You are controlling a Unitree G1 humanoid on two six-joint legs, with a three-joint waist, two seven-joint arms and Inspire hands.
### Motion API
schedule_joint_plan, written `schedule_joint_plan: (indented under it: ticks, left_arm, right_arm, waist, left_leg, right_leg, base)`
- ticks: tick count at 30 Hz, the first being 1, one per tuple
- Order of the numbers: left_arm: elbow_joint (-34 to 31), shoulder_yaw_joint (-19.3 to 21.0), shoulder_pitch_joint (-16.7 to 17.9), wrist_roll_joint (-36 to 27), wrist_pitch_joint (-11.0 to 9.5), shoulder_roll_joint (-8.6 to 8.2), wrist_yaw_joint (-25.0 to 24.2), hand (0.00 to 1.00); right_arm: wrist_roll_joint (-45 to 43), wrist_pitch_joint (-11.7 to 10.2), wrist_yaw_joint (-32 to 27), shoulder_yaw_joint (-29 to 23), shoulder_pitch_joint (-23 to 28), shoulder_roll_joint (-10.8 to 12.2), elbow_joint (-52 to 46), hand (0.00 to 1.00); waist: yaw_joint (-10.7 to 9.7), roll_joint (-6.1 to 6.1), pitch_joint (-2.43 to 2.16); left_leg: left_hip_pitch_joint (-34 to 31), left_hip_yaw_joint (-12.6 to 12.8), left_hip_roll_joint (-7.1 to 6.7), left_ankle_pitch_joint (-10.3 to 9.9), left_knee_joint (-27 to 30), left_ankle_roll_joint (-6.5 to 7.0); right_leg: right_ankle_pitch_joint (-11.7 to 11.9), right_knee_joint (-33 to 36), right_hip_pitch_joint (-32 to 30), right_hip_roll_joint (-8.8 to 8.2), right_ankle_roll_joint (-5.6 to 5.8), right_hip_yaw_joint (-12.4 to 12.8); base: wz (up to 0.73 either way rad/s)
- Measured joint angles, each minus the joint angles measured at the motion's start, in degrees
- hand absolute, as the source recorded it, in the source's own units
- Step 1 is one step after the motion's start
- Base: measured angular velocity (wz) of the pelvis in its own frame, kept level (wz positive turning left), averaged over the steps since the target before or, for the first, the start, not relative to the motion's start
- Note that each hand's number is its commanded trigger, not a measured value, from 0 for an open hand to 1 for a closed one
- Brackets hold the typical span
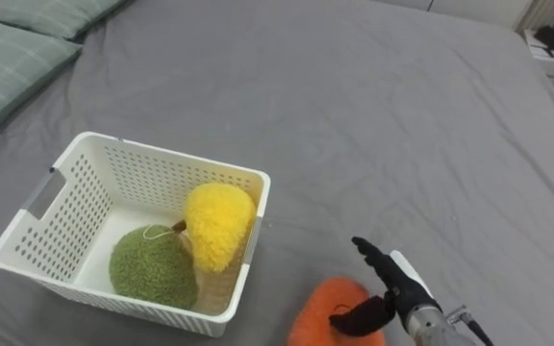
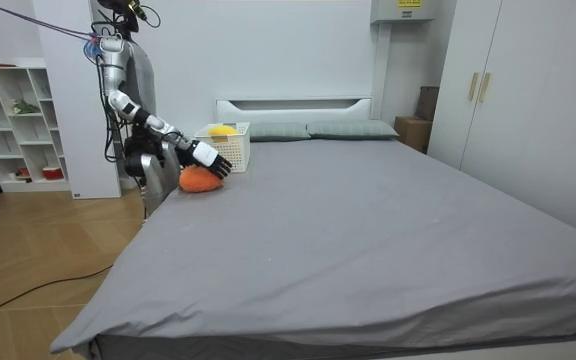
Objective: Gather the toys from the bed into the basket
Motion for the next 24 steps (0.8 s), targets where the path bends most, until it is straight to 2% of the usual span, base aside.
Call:
schedule_joint_plan:
  ticks: [3, 4, 7, 9, 11, 12, 16, 24]
  left_arm:
    - [0.12, -0.01, 0.02, 0.0, -0.34, 0.0, 0.04, 0.0]
    - [0.11, -0.03, 0.01, 0.0, -0.52, -0.01, 0.04, 0.0]
    - [0.11, -0.03, -0.03, -0.02, -0.99, -0.02, 0.03, 0.0]
    - [0.11, -0.03, -0.28, -0.55, -1.15, -0.01, -0.03, 0.0]
    - [0.12, -0.03, -0.2, -1.21, -1.38, -0.02, -0.09, 0.0]
    - [0.12, -0.02, -0.19, -1.16, -1.49, -0.02, -0.28, 0.0]
    - [0.43, 0.03, -0.16, -1.13, -2.28, -0.05, -0.42, 0.0]
    - [0.79, 0.01, -0.18, -1.14, -2.68, -0.16, -0.42, 0.0]
  right_arm:
    - [-0.31, -0.11, 0.5, 0.39, -0.31, 0.1, 3.93, 0.05]
    - [-0.35, -0.12, 0.59, 0.73, -0.81, 0.17, 5.52, 0.12]
    - [-0.4, -0.2, 1.27, 1.57, -1.74, 0.34, 7.59, 0.21]
    - [-0.2, -0.78, 1.4, 1.57, -2.56, 0.55, 9.34, 0.47]
    - [-0.18, -1.21, 2.02, 1.61, -3.99, 0.83, 11.95, 0.8]
    - [-0.2, -1.38, 2.42, 1.59, -5.03, 1.07, 13.71, 1.0]
    - [-0.21, -1.92, 3.55, 1.53, -6.97, 1.27, 17.53, 1.0]
    - [-0.23, -2.05, 5.79, 1.62, -7.79, 1.6, 20.37, 1.0]
  waist:
    - [0.71, 0.11, 0.11]
    - [0.74, 0.12, 0.12]
    - [1.05, 0.22, 0.24]
    - [1.03, 0.01, 0.27]
    - [1.26, -0.15, 0.21]
    - [1.29, -0.25, 0.19]
    - [1.36, -0.37, 0.12]
    - [1.43, -0.37, 0.11]
  left_leg:
    - [-0.18, -0.31, -0.02, -0.01, 0.05, 0.01]
    - [-0.34, -0.5, -0.02, -0.08, 0.06, 0.01]
    - [-0.72, -0.95, -0.04, -0.26, 0.31, -0.04]
    - [-1.19, -1.45, -0.11, -0.3, 0.72, -0.02]
    - [-1.33, -1.55, -0.11, -0.37, 0.87, -0.01]
    - [-1.41, -1.6, -0.13, -0.38, 0.88, -0.01]
    - [-1.43, -2.09, -0.22, -0.41, 0.78, 0.0]
    - [-1.44, -2.78, -0.25, -0.43, 0.54, -0.01]
  right_leg:
    - [0.0, 0.14, 0.0, -0.05, 0.0, -0.55]
    - [0.0, 0.14, -0.02, -0.06, 0.0, -0.61]
    - [0.01, 0.11, -0.03, -0.17, -0.02, -1.47]
    - [0.01, 0.0, -0.05, -0.19, -0.02, -1.76]
    - [0.01, -0.09, -0.04, -0.16, -0.02, -1.88]
    - [0.01, -0.16, -0.06, -0.17, -0.02, -1.97]
    - [0.0, -0.36, 0.13, -0.18, 0.01, -2.44]
    - [-0.03, -0.37, 0.28, -0.18, 0.05, -3.18]
  base:
    - [0.04]
    - [0.07]
    - [0.04]
    - [0.14]
    - [0.04]
    - [0.04]
    - [0.05]
    - [0.04]
